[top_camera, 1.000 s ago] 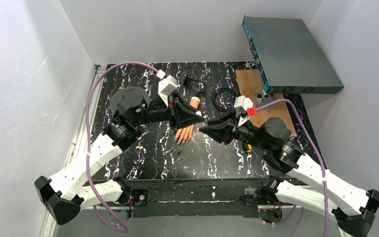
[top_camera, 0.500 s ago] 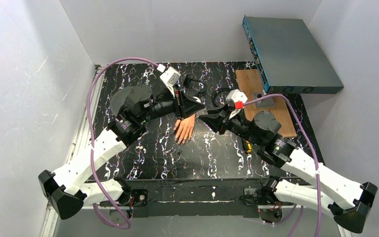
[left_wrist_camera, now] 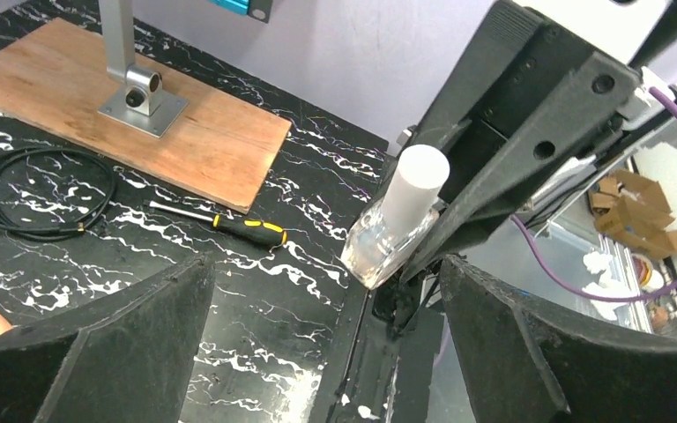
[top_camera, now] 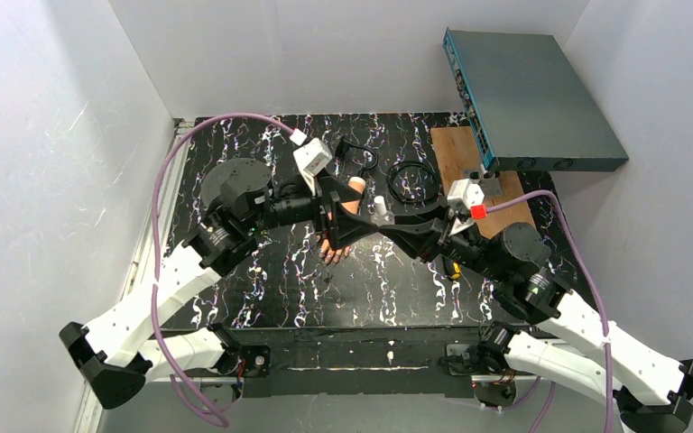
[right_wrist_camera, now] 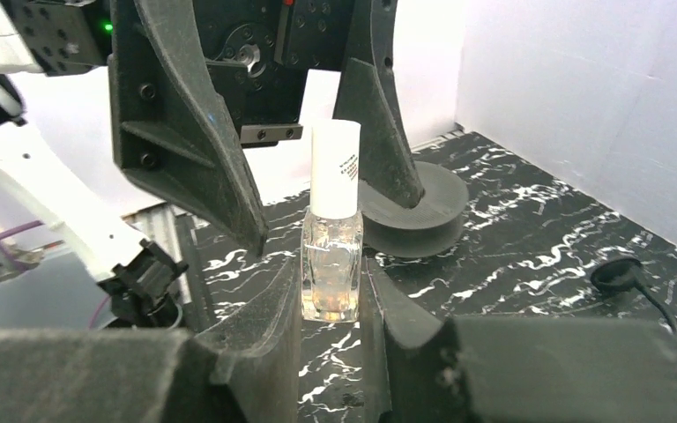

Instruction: Paint the nails

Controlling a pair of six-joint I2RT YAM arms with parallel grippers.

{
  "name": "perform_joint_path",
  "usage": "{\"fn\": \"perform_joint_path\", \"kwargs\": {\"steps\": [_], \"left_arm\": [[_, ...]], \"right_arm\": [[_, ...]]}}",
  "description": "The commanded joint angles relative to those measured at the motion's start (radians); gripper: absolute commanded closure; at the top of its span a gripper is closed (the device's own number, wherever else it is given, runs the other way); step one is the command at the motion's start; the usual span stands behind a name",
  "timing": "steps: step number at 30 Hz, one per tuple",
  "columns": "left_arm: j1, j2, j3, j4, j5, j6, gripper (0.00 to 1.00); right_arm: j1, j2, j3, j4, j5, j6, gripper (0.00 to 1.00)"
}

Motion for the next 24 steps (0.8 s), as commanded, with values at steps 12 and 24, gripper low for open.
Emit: {"fn": "perform_joint_path", "kwargs": {"steps": [12,24], "left_arm": [[-0.004,-0.106,0.0,0.146,0.357,0.07,0.25],[-0.004,-0.092,-0.015,0.139,0.36,0.084,0.49]], "right_arm": [[0.005,0.019,0.068,0.073,-0.362,0.132,0.99],[0.005,0.052,0.079,0.13,-0.395,0.156,0.99]]}}
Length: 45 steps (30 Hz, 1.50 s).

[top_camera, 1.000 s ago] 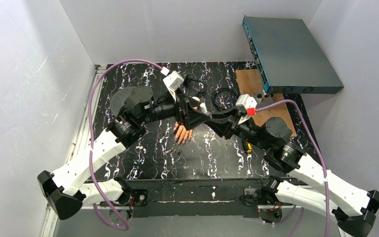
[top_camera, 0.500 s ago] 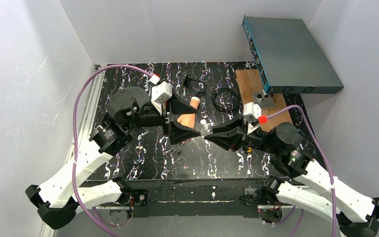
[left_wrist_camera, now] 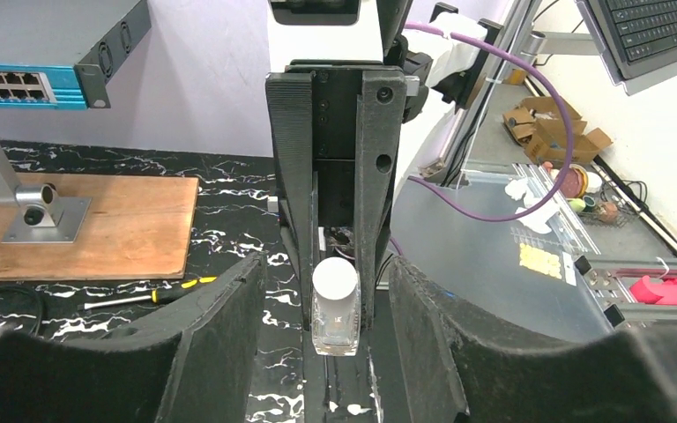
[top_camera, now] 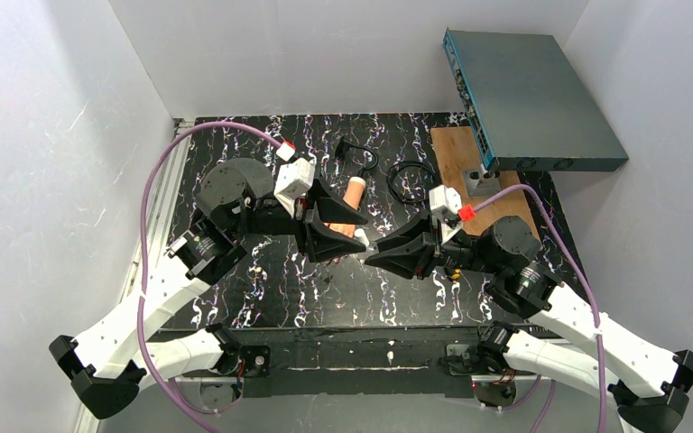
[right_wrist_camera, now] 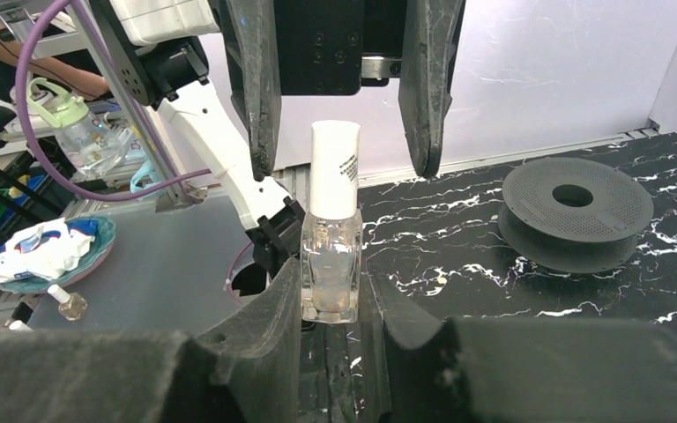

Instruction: Paint the nails

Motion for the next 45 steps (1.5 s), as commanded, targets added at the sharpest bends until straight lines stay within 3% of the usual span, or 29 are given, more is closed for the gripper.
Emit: {"fn": "perform_joint_path", "kwargs": {"steps": [1,6,12,15,23,32,34,36,41,43,45], "left_arm": [[-0.004,0.0,0.003,0.008,0.022,0.013,0.49],[-0.004,-0.003,-0.006,0.012,0.018,0.014,0.61],[-0.004,-0.003,-0.016,0.012,0.002,0.005,1.0],[-0.004,-0.003,-0.012,-0.016,-0.053,0.003,1.0],[-0.003,0.07,0.091,-0.242,-0.459,-0.023,1.0],[-0.004,0.12,0.1,-0.253,-0.561,-0.055,1.0],[-0.004,0.114,0.097,-0.253,-0.557,-0.054,0.93],[-0.003,0.105,0.096,-0.254,-0.563,-0.054,0.78],[-0.003,0.054,0.092,-0.264,-0.563,-0.021,0.29],[-0.003,0.027,0.101,-0.28,-0.551,0.004,0.19],[-0.004,0.003,0.113,-0.3,-0.534,0.027,0.15]], "right_arm": [[0.006,0.002,0.061,0.095,-0.019,0.016,0.99],[0.005,0.019,0.068,0.106,-0.02,0.019,0.99],[0.004,0.028,0.067,0.127,-0.012,0.019,0.99],[0.005,0.029,0.061,0.148,0.03,0.005,0.99],[0.004,0.121,0.152,0.046,0.378,-0.18,0.99],[0.005,0.2,0.191,0.069,0.394,-0.229,0.99],[0.004,0.195,0.186,0.068,0.392,-0.226,0.99],[0.005,0.187,0.175,0.066,0.388,-0.22,0.99],[0.006,0.14,0.124,0.063,0.371,-0.19,0.99],[0.006,0.113,0.098,0.061,0.363,-0.173,0.99],[0.005,0.083,0.079,0.048,0.344,-0.154,0.99]]}}
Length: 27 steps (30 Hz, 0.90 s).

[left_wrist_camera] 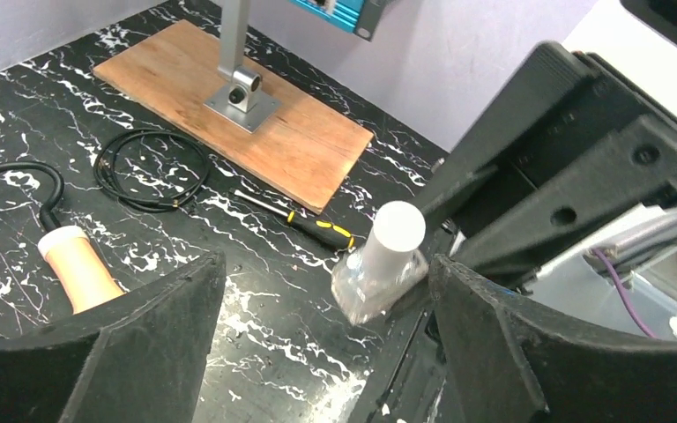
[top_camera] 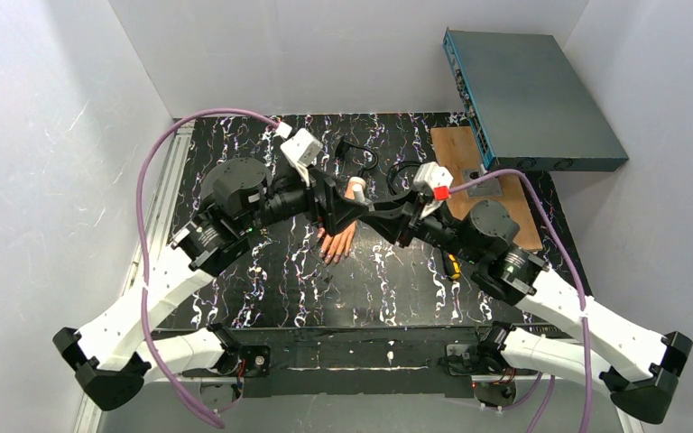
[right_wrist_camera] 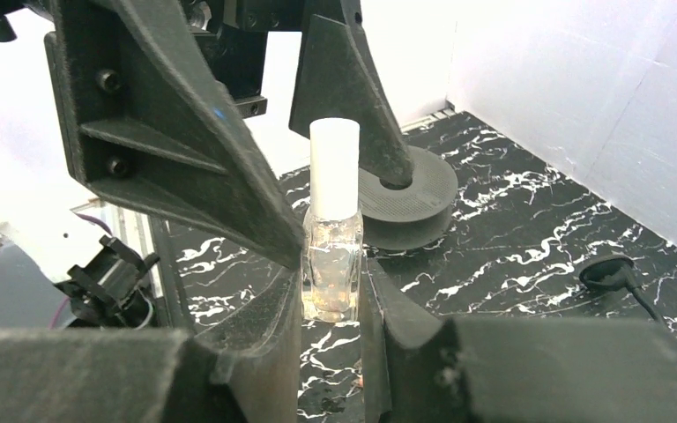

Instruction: Paint the nails

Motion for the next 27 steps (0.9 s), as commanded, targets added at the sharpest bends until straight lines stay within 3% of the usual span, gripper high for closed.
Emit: {"fn": "perform_joint_path", "kwargs": {"steps": [1,7,14,19,27], "left_arm": [[-0.004,-0.086,0.033,-0.058,0.044,0.073,0.14],[-0.005,-0.154,0.039,-0.058,0.244,0.167,0.16],[-0.004,-0.128,0.014,0.076,0.522,0.124,0.3],[-0.005,-0.082,0.006,0.195,0.589,0.054,0.4],[-0.005,-0.07,-0.007,0.19,0.618,0.05,0.5]], "right_arm": [[0.003,-0.083,-0.026,0.074,-0.047,0.046,0.99],[0.004,-0.174,-0.069,0.056,-0.199,0.109,0.99],[0.004,-0.173,-0.038,0.066,-0.371,0.161,0.99],[0.003,-0.153,-0.017,0.073,-0.413,0.168,0.99],[0.004,-0.146,-0.014,0.101,-0.409,0.17,0.99]]}}
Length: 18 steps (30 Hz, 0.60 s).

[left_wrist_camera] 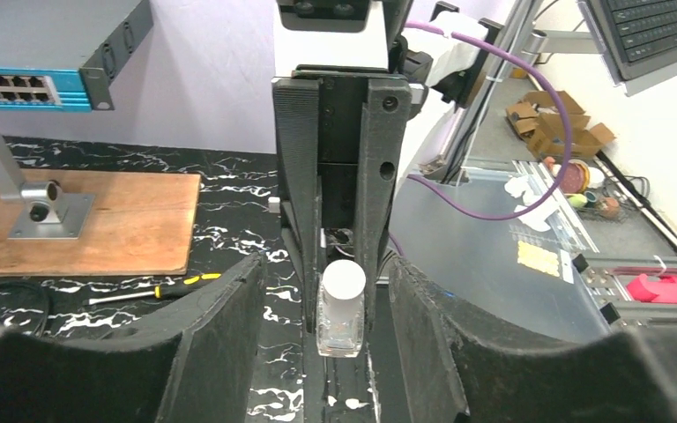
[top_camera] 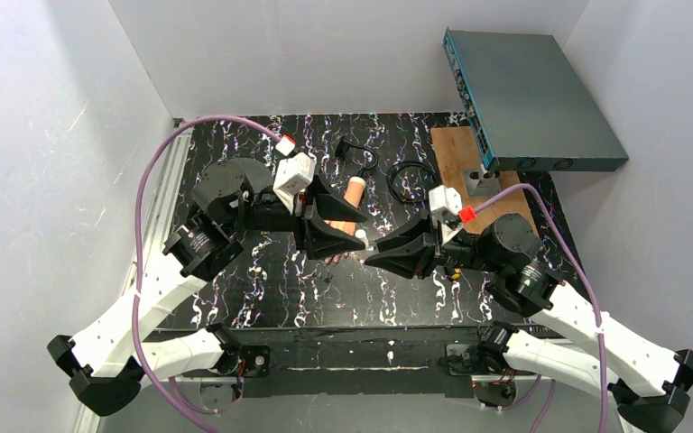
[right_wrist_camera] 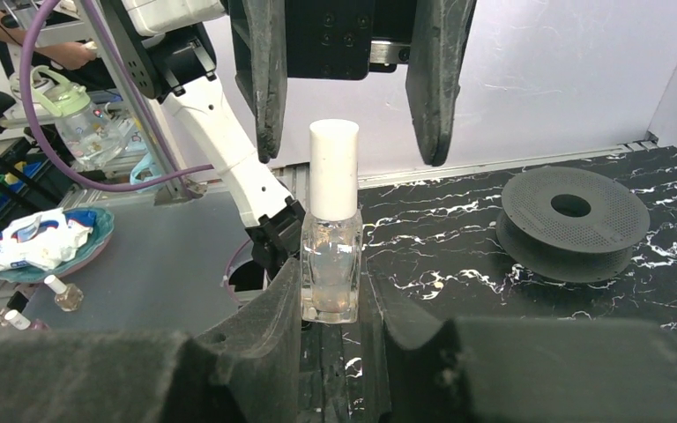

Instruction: Paint the nails

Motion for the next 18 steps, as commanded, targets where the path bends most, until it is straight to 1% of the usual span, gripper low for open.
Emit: {"fn": "perform_joint_path", "kwargs": {"steps": [1,5,10,13,14,16,17,18], "left_arm": [[-0.002,-0.021,-0.008,0.035,0.06,-0.008,0.51],[-0.001,-0.037,-0.033,0.038,0.059,-0.006,0.55],[-0.001,-0.033,-0.047,0.056,0.065,-0.018,0.65],[-0.002,-0.022,-0.046,0.068,0.057,-0.032,0.76],[-0.002,-0.018,-0.046,0.072,0.052,-0.039,0.82],[-0.002,-0.015,-0.048,0.071,0.037,-0.047,0.97],[-0.001,-0.015,-0.051,0.067,0.022,-0.048,1.0],[-0.002,-0.016,-0.054,0.064,0.004,-0.05,1.0]], "right_arm": [[0.002,-0.003,0.056,0.085,-0.011,0.009,0.99],[0.002,0.005,0.06,0.09,-0.007,0.011,0.99],[0.002,0.01,0.061,0.1,-0.004,0.012,0.99],[0.002,0.015,0.062,0.101,-0.004,0.013,0.99],[0.002,0.016,0.062,0.104,-0.001,0.014,0.99],[0.002,0.016,0.06,0.114,0.008,0.016,0.99],[0.002,0.016,0.058,0.12,0.017,0.018,0.99],[0.002,0.017,0.058,0.124,0.036,0.016,0.99]]}}
